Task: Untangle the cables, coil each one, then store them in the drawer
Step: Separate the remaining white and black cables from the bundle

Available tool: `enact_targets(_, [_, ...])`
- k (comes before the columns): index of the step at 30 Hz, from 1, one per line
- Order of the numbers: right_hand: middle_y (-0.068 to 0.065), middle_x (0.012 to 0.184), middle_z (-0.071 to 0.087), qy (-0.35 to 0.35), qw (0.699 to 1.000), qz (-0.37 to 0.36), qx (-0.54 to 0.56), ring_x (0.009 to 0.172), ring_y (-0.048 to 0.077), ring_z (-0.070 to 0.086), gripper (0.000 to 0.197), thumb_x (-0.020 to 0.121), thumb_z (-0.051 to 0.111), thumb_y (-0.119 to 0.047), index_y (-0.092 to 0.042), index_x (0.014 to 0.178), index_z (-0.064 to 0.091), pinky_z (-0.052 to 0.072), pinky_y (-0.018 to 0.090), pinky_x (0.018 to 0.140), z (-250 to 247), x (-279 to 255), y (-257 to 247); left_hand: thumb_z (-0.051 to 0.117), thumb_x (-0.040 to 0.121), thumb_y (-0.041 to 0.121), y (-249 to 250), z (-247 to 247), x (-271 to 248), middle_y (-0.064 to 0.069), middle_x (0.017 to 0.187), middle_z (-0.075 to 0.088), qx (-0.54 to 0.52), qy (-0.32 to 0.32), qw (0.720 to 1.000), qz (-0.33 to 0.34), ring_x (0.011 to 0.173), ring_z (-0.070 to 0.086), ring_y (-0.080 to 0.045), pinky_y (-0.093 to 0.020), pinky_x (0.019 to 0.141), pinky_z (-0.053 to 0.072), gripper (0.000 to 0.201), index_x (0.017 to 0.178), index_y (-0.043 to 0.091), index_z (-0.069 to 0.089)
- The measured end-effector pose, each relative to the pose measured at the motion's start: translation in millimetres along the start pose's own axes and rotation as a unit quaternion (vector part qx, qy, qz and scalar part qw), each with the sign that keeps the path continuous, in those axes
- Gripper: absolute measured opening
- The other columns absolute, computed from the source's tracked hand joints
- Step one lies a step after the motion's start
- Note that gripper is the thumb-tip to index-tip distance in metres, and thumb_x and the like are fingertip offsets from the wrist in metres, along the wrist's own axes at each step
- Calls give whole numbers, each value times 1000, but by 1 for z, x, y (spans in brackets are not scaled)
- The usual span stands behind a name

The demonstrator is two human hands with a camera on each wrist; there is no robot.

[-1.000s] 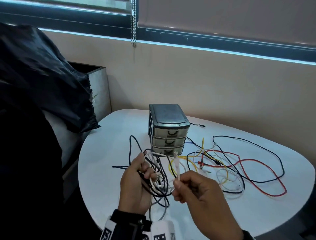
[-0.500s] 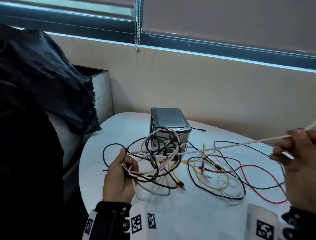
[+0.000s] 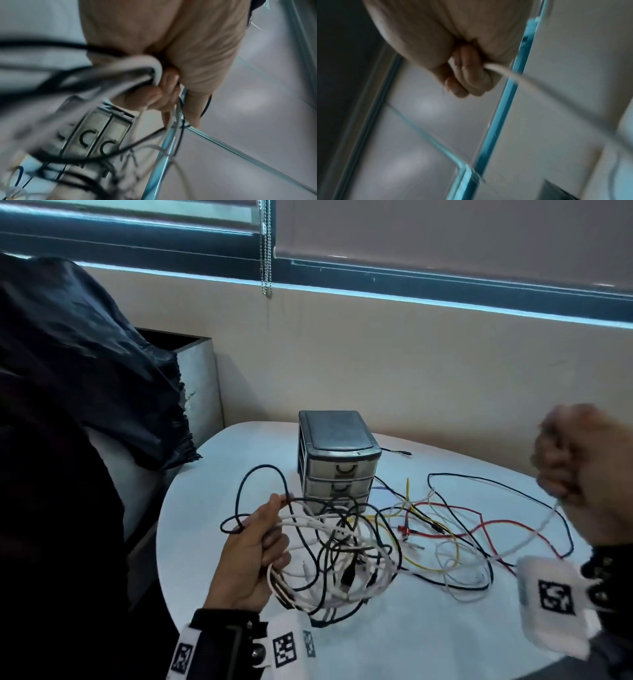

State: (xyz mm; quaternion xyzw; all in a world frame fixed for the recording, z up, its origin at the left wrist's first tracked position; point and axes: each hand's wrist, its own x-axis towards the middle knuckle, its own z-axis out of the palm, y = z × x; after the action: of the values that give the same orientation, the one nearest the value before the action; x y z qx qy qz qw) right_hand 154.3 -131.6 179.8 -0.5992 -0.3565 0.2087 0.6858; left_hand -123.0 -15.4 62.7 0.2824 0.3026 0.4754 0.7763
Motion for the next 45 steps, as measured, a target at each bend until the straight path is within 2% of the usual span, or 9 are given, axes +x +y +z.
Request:
enact_targets(6, [-16,84,73,-246,922,-12,-300,81,6,68,9,84,70,-39,-31,87,74,49,23,77,57,-41,31,67,77,32,-8,30,1,5,57,14,22,19,999,40,42,16,-5,-19,40,15,36,101,5,73])
enact_targets(10, [-22,106,67,-291,900,35,-324,104,-12,58,60,60,77,-67,-42,113,62,45,22,90,72,-61,65,67,78,31,-1,28,-2,3,61,11,-17,27,997,66,41,17,-4,-19,40,14,28,93,8,73])
enact_targets(15, [-13,128,53,-299,877,138,-348,124,0,47,106,50,87,-60,-47,139,31,44,25,98,76,-60,91,59,87,33,16,23,-7,9,51,19,-102,6,992,74,35,20,-3,-13,33,19,21,93,14,67])
enact_targets(18, [-2,102,74,-411,840,201,-291,90,11,65,69,73,83,-42,-34,130,46,52,33,92,82,-67,100,55,90,33,27,20,-11,10,47,20,-142,-9,987,76,35,13,-7,-12,31,19,20,91,17,66])
enact_targets(21, [-8,48,53,-433,848,205,-227,44,9,37,14,90,69,-27,-16,98,67,38,22,46,80,-66,96,54,90,33,33,15,-13,10,45,20,-152,-10,985,77,44,4,-11,-12,30,18,20,88,18,68])
enact_targets(29, [-7,102,70,-351,866,184,-305,81,3,67,71,59,80,-68,-26,113,64,54,23,75,98,-79,114,80,66,30,27,10,-15,7,54,8,-183,-88,977,71,40,6,-12,-11,27,22,20,83,21,74])
enact_targets(34, [3,66,68,-427,842,321,-83,38,8,22,16,95,61,-16,-6,109,60,18,17,34,108,-86,108,72,70,32,38,9,-17,8,52,9,-199,-106,971,86,38,7,-11,-10,26,22,15,82,24,74])
enact_targets(39, [-9,59,54,-361,889,116,-258,50,6,40,13,95,61,-18,-19,86,71,32,23,56,79,-60,108,53,89,29,39,-11,-8,9,51,22,-83,-20,991,103,40,9,-7,-13,31,20,24,106,26,69])
enact_targets(45, [-17,69,65,-157,848,-136,-487,65,3,57,19,95,56,-28,-30,78,63,42,29,66,34,-21,76,60,85,27,17,-22,3,2,59,31,86,9,994,59,41,29,-9,-23,43,40,39,121,13,69])
